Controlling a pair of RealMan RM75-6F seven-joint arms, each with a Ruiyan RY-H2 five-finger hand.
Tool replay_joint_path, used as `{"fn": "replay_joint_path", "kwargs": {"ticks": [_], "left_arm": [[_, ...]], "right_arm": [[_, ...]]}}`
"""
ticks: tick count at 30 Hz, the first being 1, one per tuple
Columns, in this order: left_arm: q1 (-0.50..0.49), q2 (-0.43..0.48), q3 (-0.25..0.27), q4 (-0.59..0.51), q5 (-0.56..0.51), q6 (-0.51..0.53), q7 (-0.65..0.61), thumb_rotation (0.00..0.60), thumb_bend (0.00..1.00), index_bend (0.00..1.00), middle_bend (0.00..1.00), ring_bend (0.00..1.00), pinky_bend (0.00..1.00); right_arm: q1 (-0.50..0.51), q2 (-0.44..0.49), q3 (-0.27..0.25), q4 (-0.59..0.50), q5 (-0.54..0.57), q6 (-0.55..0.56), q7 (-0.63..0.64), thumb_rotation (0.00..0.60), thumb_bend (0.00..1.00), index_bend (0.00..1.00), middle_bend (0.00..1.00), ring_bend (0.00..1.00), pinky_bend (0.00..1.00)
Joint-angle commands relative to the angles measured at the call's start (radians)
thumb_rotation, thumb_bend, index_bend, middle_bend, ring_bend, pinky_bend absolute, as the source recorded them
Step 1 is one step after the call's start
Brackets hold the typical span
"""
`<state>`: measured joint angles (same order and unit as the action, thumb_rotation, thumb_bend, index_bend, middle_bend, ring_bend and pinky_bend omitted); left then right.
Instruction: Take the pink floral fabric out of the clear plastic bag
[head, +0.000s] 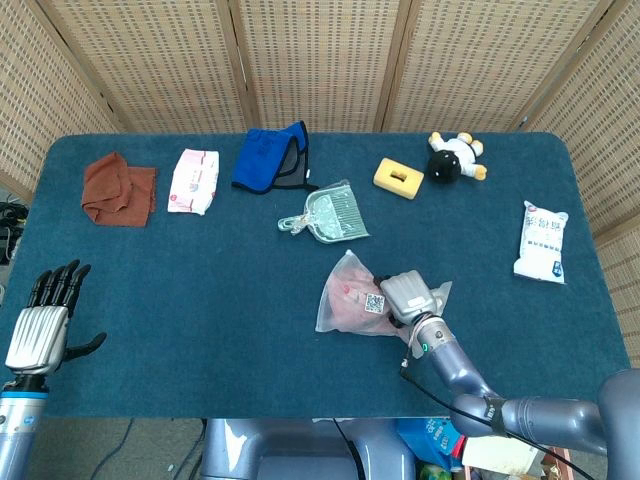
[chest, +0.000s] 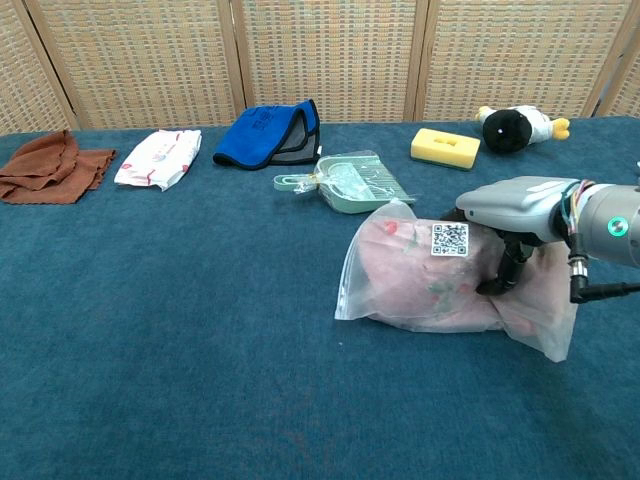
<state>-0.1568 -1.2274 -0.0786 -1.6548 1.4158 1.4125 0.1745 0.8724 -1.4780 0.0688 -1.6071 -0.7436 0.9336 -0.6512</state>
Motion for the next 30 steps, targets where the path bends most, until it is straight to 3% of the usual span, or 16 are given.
{"fn": "replay_joint_path", "kwargs": {"ticks": [1, 6, 12, 21, 26, 30], "left_arm": [[-0.008, -0.003, -0.005, 0.002, 0.003, -0.004, -0.001, 0.6, 0.21, 0.0, 0.0, 0.0, 0.0], [-0.05, -0.002, -0.031, 0.027, 0.027, -0.025, -0.028, 0.6, 0.21, 0.0, 0.0, 0.0, 0.0], [-0.156, 0.032, -0.07, 0.045, 0.077, -0.119, -0.072, 0.6, 0.21, 0.0, 0.0, 0.0, 0.0], [-0.326, 0.005, -0.124, 0.067, 0.113, -0.257, -0.112, 0.6, 0.21, 0.22, 0.0, 0.0, 0.0], [-0.386, -0.005, -0.152, 0.033, 0.078, -0.322, -0.177, 0.6, 0.21, 0.29, 0.0, 0.0, 0.0], [-0.448, -0.01, -0.173, -0.01, 0.003, -0.416, -0.16, 0.6, 0.21, 0.32, 0.0, 0.0, 0.0]], "right_arm": [[-0.072, 0.034, 0.016, 0.036, -0.288, -0.044, 0.306, 0.6, 1.0, 0.45, 0.54, 0.6, 0.71], [-0.073, 0.077, 0.058, 0.029, -0.443, -0.072, 0.515, 0.6, 1.0, 0.47, 0.55, 0.61, 0.71], [-0.039, 0.114, 0.124, -0.021, -0.48, -0.109, 0.629, 0.6, 1.0, 0.48, 0.55, 0.61, 0.71], [0.017, 0.089, 0.16, -0.057, -0.442, -0.126, 0.565, 0.6, 1.0, 0.48, 0.56, 0.62, 0.71], [0.032, 0.063, 0.154, -0.054, -0.419, -0.123, 0.515, 0.6, 1.0, 0.49, 0.56, 0.62, 0.71], [0.05, 0.029, 0.165, -0.04, -0.375, -0.123, 0.491, 0.6, 1.0, 0.49, 0.56, 0.62, 0.71]]}}
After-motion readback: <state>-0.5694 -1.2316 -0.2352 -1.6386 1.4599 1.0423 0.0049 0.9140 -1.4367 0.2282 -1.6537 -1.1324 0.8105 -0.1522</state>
